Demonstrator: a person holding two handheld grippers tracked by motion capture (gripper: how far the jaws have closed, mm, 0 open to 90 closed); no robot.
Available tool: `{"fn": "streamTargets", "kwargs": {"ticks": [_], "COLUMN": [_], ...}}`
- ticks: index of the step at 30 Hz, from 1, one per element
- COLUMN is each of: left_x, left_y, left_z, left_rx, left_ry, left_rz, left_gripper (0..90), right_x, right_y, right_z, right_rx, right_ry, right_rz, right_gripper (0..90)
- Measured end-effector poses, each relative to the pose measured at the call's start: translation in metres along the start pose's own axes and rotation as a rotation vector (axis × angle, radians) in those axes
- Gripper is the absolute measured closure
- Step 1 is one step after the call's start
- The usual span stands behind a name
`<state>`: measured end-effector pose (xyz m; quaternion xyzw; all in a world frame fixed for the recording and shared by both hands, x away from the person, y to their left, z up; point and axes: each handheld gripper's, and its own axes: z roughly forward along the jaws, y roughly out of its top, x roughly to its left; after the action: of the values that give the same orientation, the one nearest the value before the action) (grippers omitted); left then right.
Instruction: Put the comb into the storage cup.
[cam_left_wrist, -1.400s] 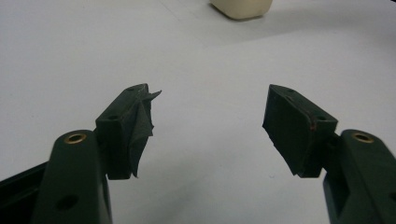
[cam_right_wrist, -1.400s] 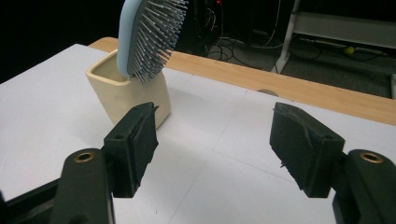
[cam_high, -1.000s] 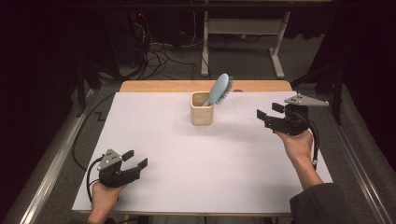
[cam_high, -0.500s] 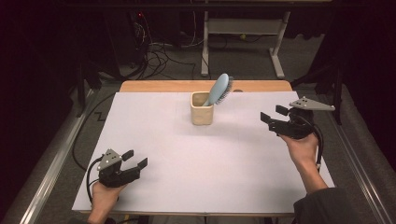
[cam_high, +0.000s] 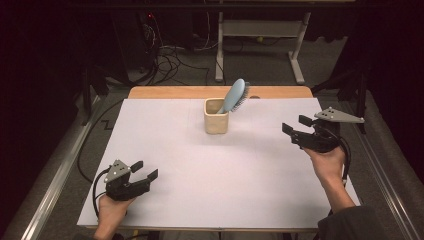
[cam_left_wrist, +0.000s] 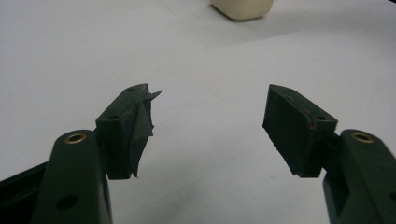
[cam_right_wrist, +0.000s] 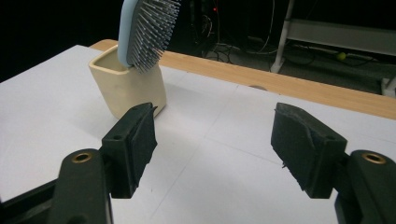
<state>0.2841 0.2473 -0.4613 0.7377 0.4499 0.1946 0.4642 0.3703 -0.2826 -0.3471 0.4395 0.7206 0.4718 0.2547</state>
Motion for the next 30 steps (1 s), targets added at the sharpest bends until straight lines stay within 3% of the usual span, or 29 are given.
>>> {"fn": "streamTargets", "kwargs": {"ticks": [30], "left_x": [0.000], "left_y": [0.000], "left_z": [0.000], "left_rx": [0.002], "left_ry": [-0.001], "left_rz": [0.001], "left_gripper": [33.4], "right_x": [-0.006], "right_y": [-0.016], "right_z": [-0.016], "right_rx": [0.004], "right_ry": [-0.009], "right_rz": [0.010], "right_gripper": [31.0]}}
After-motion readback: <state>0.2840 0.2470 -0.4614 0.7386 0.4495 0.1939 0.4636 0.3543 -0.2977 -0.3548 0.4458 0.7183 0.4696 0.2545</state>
